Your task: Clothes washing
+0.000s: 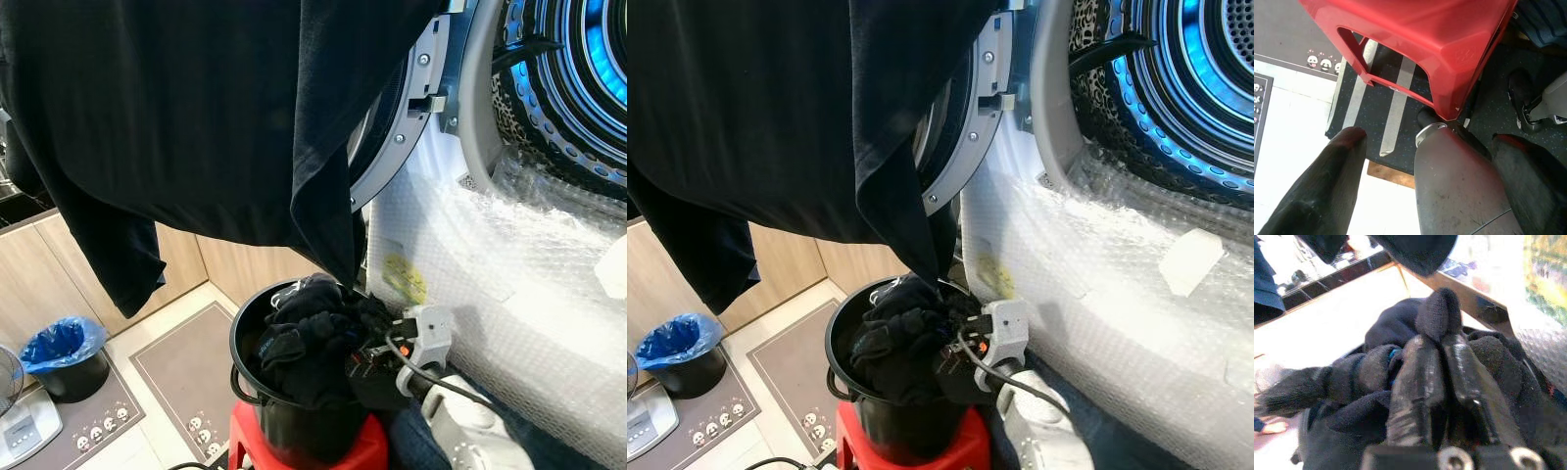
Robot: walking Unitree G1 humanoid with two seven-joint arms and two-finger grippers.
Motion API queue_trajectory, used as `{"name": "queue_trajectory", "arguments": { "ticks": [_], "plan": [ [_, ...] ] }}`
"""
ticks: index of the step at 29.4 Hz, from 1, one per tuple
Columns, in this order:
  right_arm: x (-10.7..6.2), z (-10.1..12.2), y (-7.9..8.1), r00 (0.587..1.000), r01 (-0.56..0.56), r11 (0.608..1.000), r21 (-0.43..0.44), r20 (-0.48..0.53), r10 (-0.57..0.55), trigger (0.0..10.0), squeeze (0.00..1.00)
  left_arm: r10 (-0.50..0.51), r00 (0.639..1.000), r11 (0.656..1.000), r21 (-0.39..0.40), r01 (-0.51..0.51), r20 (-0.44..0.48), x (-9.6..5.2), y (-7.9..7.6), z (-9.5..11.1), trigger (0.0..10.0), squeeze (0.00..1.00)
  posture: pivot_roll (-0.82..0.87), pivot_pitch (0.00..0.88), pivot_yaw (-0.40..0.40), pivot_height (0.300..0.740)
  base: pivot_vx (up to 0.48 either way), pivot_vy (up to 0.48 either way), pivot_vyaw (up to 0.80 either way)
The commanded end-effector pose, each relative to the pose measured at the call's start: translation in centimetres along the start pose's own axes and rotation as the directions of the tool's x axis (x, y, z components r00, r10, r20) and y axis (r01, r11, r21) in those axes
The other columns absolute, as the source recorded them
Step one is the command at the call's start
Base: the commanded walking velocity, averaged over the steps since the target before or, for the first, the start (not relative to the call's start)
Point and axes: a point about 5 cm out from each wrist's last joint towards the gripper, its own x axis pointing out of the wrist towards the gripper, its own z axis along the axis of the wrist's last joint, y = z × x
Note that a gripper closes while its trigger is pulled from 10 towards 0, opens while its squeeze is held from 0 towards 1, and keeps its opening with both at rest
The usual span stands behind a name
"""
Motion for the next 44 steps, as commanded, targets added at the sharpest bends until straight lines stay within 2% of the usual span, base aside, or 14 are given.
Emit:
{"name": "queue_trajectory", "arguments": {
  "ticks": [1, 5, 6, 7, 11, 14, 18, 23, 24, 27, 30, 36, 42, 44],
  "plan": [
    [-0.8, 1.1, 0.4, 0.99, -0.134, 0.991, -0.024, 0.031, 0.134, 10.0, 0.0, 0.005, 1.0, 1.0, 0.01, -0.005, -0.022, -0.1, 0.3, -0.4, 10.0, 0.0, -0.14, 0.0, 0.05, 0.74, 0.0, 0.0, 0.0],
    [-1.9, 1.8, 0.3, 0.971, -0.234, 0.97, -0.073, 0.034, 0.237, 10.0, 0.0, 0.005, 1.0, 1.0, 0.012, -0.005, -0.024, -0.1, 0.4, -0.4, 10.0, 0.0, -0.14, 0.0, 0.053, 0.74, 0.0, 0.0, 0.0],
    [-2.6, 2.0, 0.4, 0.953, -0.298, 0.95, -0.092, 0.026, 0.302, 10.0, 0.0, 0.005, 1.0, 1.0, 0.012, -0.005, -0.025, -0.1, 0.4, -0.5, 10.0, 0.0, -0.14, 0.0, 0.054, 0.74, 0.0, 0.0, 0.0],
    [-3.9, 2.2, 0.6, 0.916, -0.399, 0.912, -0.1, -0.006, 0.401, 10.0, 0.0, 0.006, 1.0, 1.0, 0.014, -0.005, -0.027, -0.1, 0.5, -0.5, 10.0, 0.0, -0.14, 0.0, 0.055, 0.74, 0.0, 0.0, 0.0],
    [-5.2, 2.6, 0.8, 0.867, -0.498, 0.862, -0.095, -0.053, 0.496, 10.0, 0.0, 0.008, 1.0, 1.0, 0.015, -0.008, -0.03, -0.1, 0.6, -0.6, 10.0, 0.0, -0.14, 0.0, 0.058, 0.74, 0.0, 0.0, 0.0],
    [-6.7, 4.4, 0.6, 0.806, -0.591, 0.802, -0.085, -0.066, 0.588, 10.0, 0.0, 0.007, 0.999, 1.0, 0.02, -0.007, -0.032, -0.1, 0.7, -0.6, 10.0, 0.0, -0.15, 0.0, 0.061, 0.74, 0.0, 0.0, 0.0],
    [-7.6, 5.9, 0.4, 0.769, -0.639, 0.763, -0.097, -0.066, 0.636, 10.0, 0.0, 0.005, 0.999, 1.0, 0.023, -0.004, -0.034, -0.1, 0.7, -0.5, 10.0, 0.0, -0.15, 0.0, 0.062, 0.74, 0.0, 0.0, 0.0],
    [-8.9, 10.5, -0.7, 0.724, -0.68, 0.722, -0.127, 0.033, 0.689, 10.0, 0.0, -0.001, 0.999, 1.0, 0.029, 0.002, -0.038, -0.1, 0.5, -0.6, 10.0, 0.0, -0.16, 0.0, 0.06, 0.74, 0.0, 0.0, 0.0],
    [-9.4, 12.0, -1.2, 0.72, -0.674, 0.722, -0.156, 0.076, 0.689, 10.0, 0.0, -0.002, 0.999, 1.0, 0.03, 0.004, -0.039, -0.1, 0.4, -0.6, 10.0, 0.0, -0.16, 0.0, 0.06, 0.74, 0.0, 0.0, 0.0],
    [-10.2, 14.0, -1.9, 0.727, -0.651, 0.73, -0.208, 0.107, 0.679, 10.0, 0.0, -0.002, 0.999, 1.0, 0.029, 0.004, -0.041, -0.1, 0.4, -0.7, 10.0, 0.0, -0.15, 0.0, 0.058, 0.74, 0.0, 0.0, 0.0],
    [-11.8, 17.4, -3.1, 0.737, -0.605, 0.739, -0.296, 0.142, 0.661, 10.0, 0.0, -0.004, 0.999, 0.999, 0.033, 0.006, -0.048, -0.2, 0.4, -0.9, 10.0, 0.0, -0.16, 0.0, 0.057, 0.74, 0.0, 0.0, 0.0],
    [-12.9, 20.5, -4.5, 0.769, -0.531, 0.767, -0.36, 0.175, 0.614, 10.0, 0.0, -0.008, 0.998, 0.999, 0.043, 0.01, -0.059, -0.2, 0.3, -1.3, 10.0, 0.0, -0.16, 0.0, 0.058, 0.74, 0.0, 0.0, 0.0],
    [-13.9, 22.9, -5.8, 0.775, -0.467, 0.782, -0.413, 0.234, 0.587, 10.0, 0.0, -0.009, 0.998, 0.999, 0.043, 0.011, -0.062, -0.2, 0.2, -1.3, 10.0, 0.0, -0.16, 0.0, 0.054, 0.74, 0.0, 0.0, 0.0],
    [-14.6, 24.7, -6.5, 0.778, -0.414, 0.797, -0.44, 0.283, 0.561, 10.0, 0.0, -0.009, 0.998, 0.999, 0.04, 0.011, -0.062, -0.2, 0.2, -1.3, 10.0, 0.0, -0.16, 0.0, 0.052, 0.74, 0.0, 0.0, 0.0]
  ]
}}
